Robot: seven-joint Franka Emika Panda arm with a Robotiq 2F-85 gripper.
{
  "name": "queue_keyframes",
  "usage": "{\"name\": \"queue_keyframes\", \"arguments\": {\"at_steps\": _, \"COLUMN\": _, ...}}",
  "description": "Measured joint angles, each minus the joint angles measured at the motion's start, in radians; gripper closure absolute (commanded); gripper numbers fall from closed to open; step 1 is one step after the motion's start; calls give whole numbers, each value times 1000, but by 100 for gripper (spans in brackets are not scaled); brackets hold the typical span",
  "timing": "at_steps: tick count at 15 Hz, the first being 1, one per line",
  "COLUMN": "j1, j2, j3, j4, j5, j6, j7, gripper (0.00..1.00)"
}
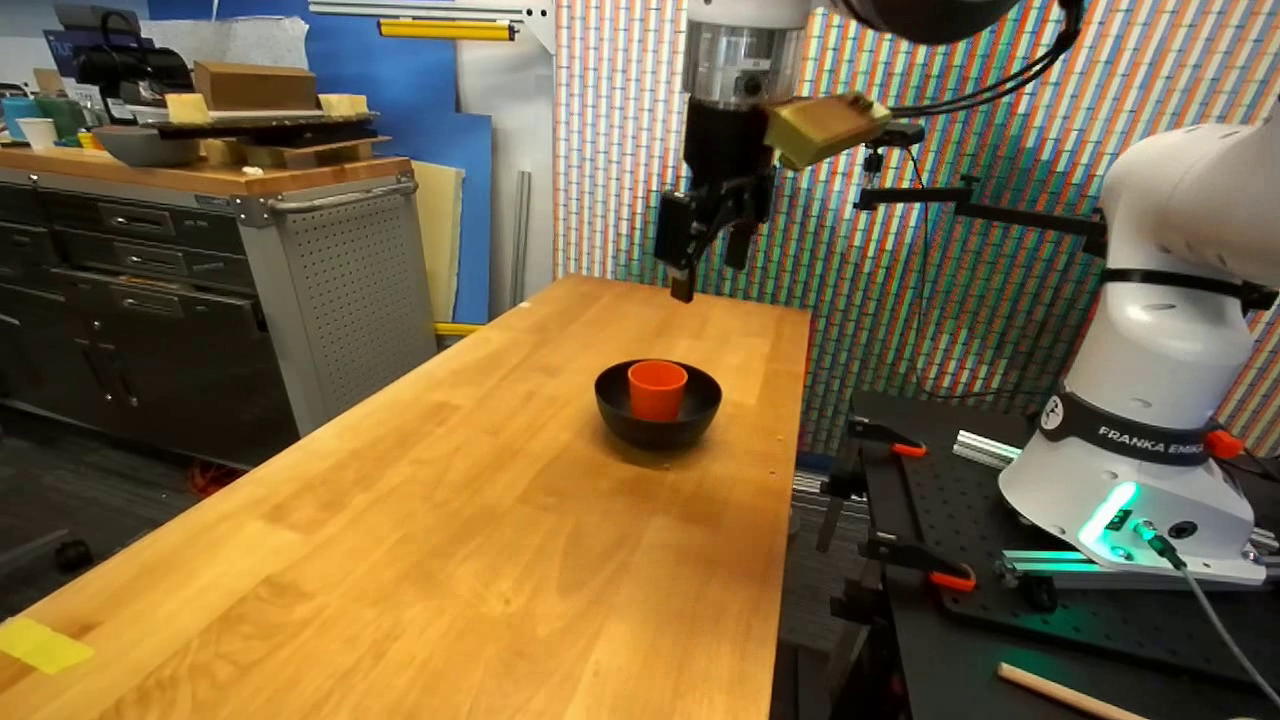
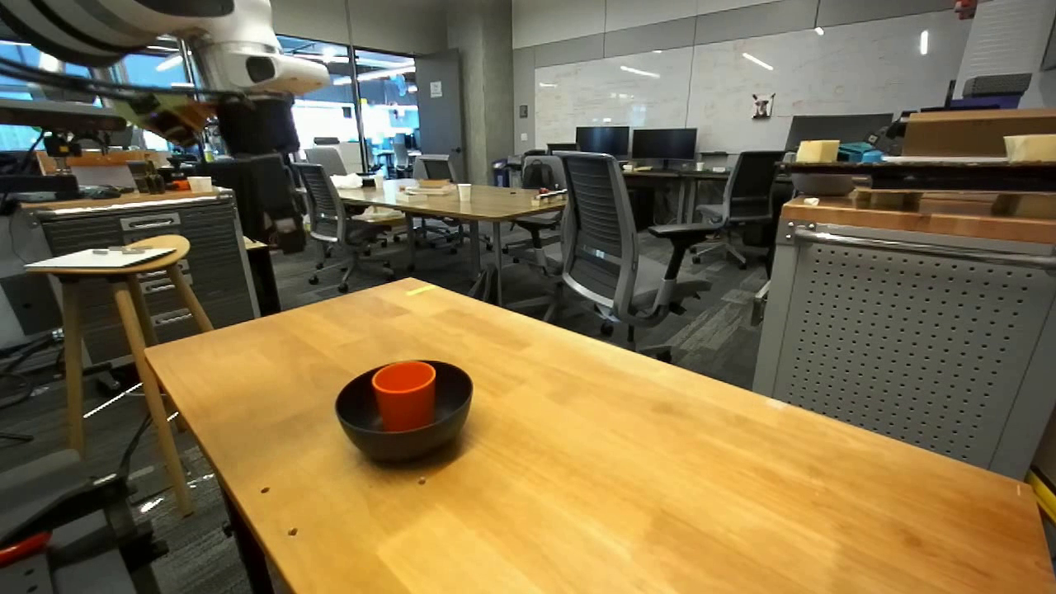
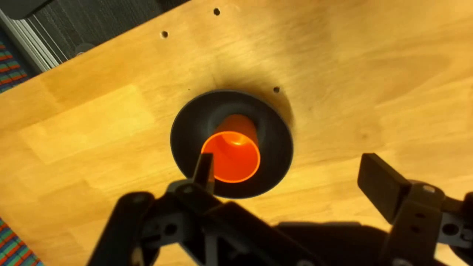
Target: Put the orange cup in the black bowl
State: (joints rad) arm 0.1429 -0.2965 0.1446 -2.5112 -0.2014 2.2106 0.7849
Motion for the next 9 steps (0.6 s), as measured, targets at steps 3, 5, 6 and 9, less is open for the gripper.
{"name": "queue_keyframes", "arguments": {"at_steps": 3, "j1": 34, "j2": -71, "j3": 27, "j4": 45, "j5": 80, "j6": -152, "j7": -167, "gripper": 0}}
{"name": "queue_keyframes", "arguments": {"at_steps": 5, "j1": 35, "j2": -94, "j3": 23, "j4": 82, "j5": 110, "j6": -236, "j7": -300, "gripper": 0}}
{"name": "queue_keyframes", "arguments": {"at_steps": 6, "j1": 33, "j2": -100, "j3": 16, "j4": 103, "j5": 112, "j6": -279, "j7": -366, "gripper": 0}}
{"name": "queue_keyframes", "arguments": {"at_steps": 9, "j1": 22, "j2": -103, "j3": -14, "j4": 152, "j5": 113, "j6": -362, "j7": -508, "gripper": 0}}
